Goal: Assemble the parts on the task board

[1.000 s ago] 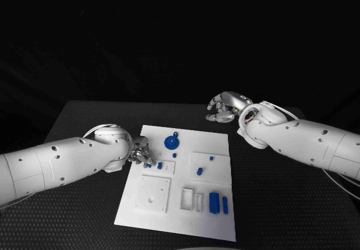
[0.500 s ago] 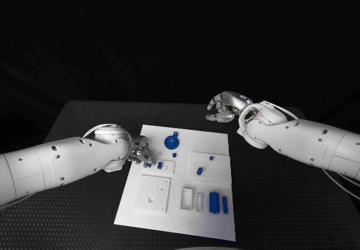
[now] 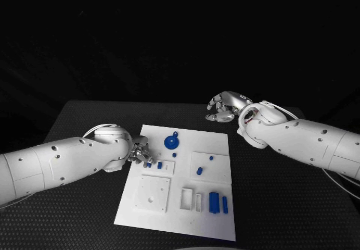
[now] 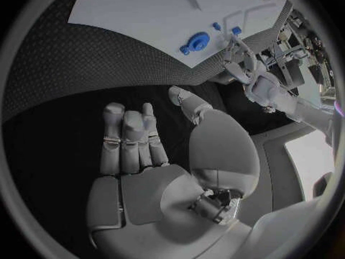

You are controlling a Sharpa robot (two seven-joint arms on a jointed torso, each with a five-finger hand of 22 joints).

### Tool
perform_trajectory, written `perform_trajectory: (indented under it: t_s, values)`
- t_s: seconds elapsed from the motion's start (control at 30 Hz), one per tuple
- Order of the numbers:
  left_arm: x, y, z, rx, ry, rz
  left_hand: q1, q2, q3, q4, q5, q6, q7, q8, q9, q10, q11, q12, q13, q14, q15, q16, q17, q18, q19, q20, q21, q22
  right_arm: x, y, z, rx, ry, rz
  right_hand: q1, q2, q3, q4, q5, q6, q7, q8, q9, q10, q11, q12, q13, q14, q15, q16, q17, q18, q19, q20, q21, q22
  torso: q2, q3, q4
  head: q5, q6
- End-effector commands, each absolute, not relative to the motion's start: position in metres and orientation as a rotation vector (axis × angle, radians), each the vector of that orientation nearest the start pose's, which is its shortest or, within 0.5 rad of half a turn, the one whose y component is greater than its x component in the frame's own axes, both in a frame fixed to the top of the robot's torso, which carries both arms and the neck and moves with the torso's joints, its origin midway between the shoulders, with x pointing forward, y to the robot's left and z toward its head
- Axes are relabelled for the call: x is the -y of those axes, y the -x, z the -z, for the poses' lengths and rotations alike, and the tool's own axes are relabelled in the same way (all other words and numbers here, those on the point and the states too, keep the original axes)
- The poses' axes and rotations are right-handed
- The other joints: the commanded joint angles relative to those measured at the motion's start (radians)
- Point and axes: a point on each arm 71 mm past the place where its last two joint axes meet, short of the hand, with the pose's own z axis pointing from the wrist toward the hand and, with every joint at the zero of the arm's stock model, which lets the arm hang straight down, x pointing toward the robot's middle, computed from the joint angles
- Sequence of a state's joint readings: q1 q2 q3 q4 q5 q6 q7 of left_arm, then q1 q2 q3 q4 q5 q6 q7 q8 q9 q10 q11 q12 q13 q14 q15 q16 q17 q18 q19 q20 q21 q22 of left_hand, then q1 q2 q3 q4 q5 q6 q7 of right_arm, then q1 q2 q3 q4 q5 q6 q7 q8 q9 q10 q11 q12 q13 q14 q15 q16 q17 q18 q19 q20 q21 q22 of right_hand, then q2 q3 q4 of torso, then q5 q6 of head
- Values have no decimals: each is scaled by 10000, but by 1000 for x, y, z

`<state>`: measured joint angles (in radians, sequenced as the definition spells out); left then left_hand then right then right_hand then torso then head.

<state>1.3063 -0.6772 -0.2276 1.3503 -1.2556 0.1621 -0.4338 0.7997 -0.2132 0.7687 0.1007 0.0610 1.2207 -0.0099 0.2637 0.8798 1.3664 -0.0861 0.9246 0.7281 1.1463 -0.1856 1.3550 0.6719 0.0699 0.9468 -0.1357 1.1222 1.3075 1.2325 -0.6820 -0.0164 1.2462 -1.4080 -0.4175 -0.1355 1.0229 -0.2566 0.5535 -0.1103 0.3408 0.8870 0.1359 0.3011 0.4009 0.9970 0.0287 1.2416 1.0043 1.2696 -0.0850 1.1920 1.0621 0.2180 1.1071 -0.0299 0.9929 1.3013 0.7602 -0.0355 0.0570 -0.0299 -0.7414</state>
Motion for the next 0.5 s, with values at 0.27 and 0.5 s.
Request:
perform_trajectory:
  t_s: [0.27,0.5]
  values:
    - [-194,-497,255,-23223,-1477,1910,209,-175,5,-268,-36,-538,284,-145,-16,-49,-58,46,8,23,-72,62,18,42,-17,-1336,30,151,206,-545,171,-15506,19,-5308,-92,-14,-45,26,32,-27,76,-46,-12,-38,18,68,-17,19,57,-26,-7,438,53,-25,-50,9,-2,-2,4,-5,-5]
    - [-195,-497,254,-23193,-1432,1886,219,-189,9,-272,-34,-537,284,-140,-17,-49,-58,46,7,24,-72,62,18,43,-15,-1336,30,149,206,-545,171,-15505,23,-5316,-92,-13,-45,26,35,-28,77,-46,-12,-37,19,70,-18,20,57,-26,-7,438,54,-25,-50,10,4,-1,1,-1,10]
